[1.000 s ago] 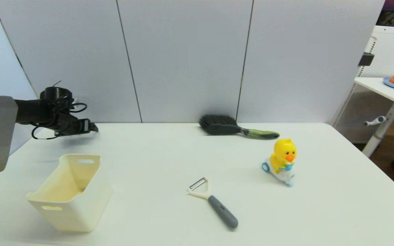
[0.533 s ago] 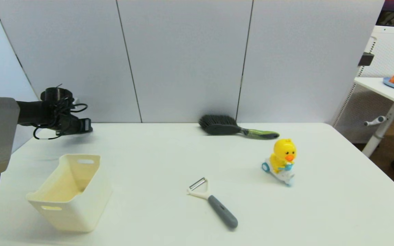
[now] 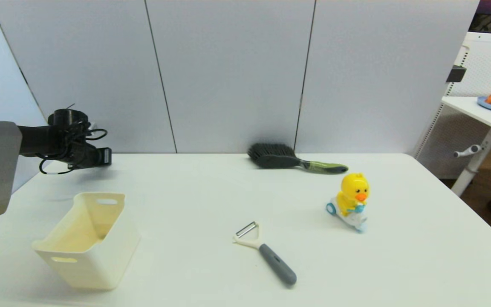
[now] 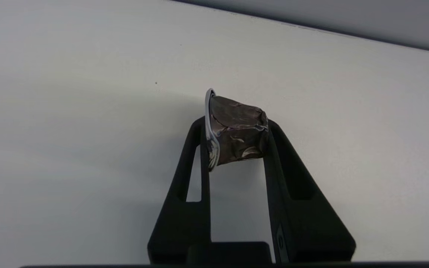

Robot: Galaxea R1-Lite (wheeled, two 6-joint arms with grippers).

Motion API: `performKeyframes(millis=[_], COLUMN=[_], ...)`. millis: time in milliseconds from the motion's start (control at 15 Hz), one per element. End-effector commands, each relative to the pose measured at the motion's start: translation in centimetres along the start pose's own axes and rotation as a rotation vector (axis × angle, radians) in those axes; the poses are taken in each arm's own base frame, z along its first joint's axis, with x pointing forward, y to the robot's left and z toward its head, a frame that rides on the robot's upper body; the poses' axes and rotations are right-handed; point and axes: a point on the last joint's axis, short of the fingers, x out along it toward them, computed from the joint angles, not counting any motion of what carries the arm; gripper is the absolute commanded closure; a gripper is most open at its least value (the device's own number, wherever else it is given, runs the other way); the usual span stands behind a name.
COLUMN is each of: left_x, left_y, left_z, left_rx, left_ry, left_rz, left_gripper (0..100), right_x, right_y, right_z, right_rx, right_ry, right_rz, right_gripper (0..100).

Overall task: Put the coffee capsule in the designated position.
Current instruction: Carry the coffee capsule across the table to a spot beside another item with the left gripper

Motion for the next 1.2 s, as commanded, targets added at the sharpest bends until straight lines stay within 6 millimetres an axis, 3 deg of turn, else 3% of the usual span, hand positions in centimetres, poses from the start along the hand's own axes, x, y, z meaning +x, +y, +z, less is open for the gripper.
performKeyframes(millis=[67, 267, 333, 400, 533, 667, 867, 1067, 1200], left_x=[-4.1, -10.1, -11.2, -14.1, -17.8, -21.2, -26.9, -31.4, -33.7], left_y=[-0.1, -0.5, -0.6, -1.1, -3.0, -5.9, -13.0, -18.8, -21.1], left_z=[2.4, 4.7, 5.0, 5.7, 6.1, 6.0, 4.0, 1.0, -1.6], left_rx=[0.006, 0.015, 0.017, 0.028, 0.05, 0.067, 0.058, 0.087, 0.129], left_ry=[-0.093, -0.181, -0.195, -0.231, -0.249, -0.255, -0.187, -0.095, 0.023], left_rz=[-0.002, -0.02, -0.026, -0.046, -0.084, -0.145, -0.329, -0.494, -0.543], left_gripper=[100, 100, 100, 100, 100, 100, 100, 100, 100], right_x=[0.0, 0.0, 0.0, 0.0, 0.0, 0.0, 0.0, 0.0, 0.0], right_y=[0.0, 0.0, 0.0, 0.0, 0.0, 0.0, 0.0, 0.0, 0.0], right_z=[0.0, 0.0, 0.0, 0.0, 0.0, 0.0, 0.0, 0.0, 0.0], right_rx=[0.0, 0.0, 0.0, 0.0, 0.0, 0.0, 0.0, 0.0, 0.0], right_ry=[0.001, 0.001, 0.001, 0.001, 0.001, 0.001, 0.001, 0.001, 0.001], right_rz=[0.0, 0.0, 0.0, 0.0, 0.0, 0.0, 0.0, 0.0, 0.0], right_gripper=[0, 0, 0, 0, 0, 0, 0, 0, 0])
